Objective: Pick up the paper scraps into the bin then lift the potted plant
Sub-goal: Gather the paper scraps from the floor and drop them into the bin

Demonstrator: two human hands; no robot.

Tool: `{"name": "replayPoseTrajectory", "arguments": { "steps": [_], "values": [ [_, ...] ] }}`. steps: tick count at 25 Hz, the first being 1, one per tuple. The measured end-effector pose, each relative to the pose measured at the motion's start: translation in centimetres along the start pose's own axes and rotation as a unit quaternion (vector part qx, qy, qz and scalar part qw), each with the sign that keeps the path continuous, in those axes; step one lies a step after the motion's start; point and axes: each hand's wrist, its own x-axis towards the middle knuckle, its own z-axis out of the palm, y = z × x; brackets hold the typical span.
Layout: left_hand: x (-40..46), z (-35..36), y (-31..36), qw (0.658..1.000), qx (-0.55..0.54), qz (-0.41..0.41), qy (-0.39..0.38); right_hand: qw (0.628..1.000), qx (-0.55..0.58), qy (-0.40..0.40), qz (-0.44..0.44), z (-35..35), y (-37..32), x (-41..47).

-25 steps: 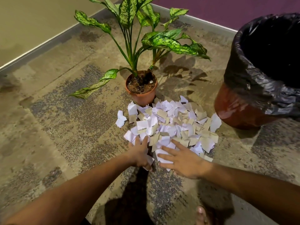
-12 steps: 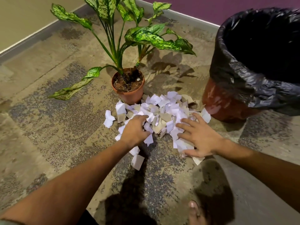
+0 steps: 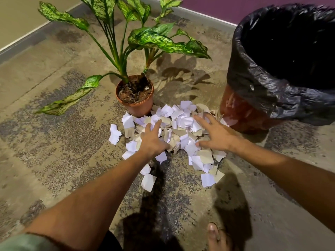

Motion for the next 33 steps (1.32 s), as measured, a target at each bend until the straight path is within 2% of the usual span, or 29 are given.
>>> {"name": "replayPoseTrajectory", "arguments": {
  "steps": [4,6,9,14,18,24,29,33],
  "values": [
    [0.1,0.7,1.3,0.998,-0.022,0.052,0.015,0.993,-0.098,-0.023,-0.067,0.5,-1.2,1.1],
    [0.1,1.0,1.7,0.996,0.011,0.087,0.027,0.985,-0.147,-0.017,-0.085,0.8,-1.8,1.3],
    [0.3,1.2,1.8,0.991,0.046,0.112,0.057,0.984,-0.145,0.02,-0.1,0.8,-2.4,0.8],
    [0.2,0.8,1.9,0.989,0.062,0.102,0.089,0.982,-0.155,0.066,-0.085,-0.3,-2.7,-0.2],
    [0.1,0.1,2.1,0.991,0.046,0.076,0.105,0.984,-0.123,0.111,-0.072,-1.0,-2.7,-1.5],
    [-0.5,-1.5,3.3,0.986,0.022,0.085,0.139,0.984,-0.047,0.164,-0.053,-3.1,-4.0,-3.1],
    [-1.4,-2.9,5.9,0.966,-0.005,0.152,0.211,0.965,-0.001,0.259,-0.053,-6.4,-5.7,-4.6],
    [-2.2,-4.2,8.0,0.943,-0.05,0.212,0.25,0.935,0.051,0.349,-0.047,-10.5,-7.3,-6.2]
  ]
}}
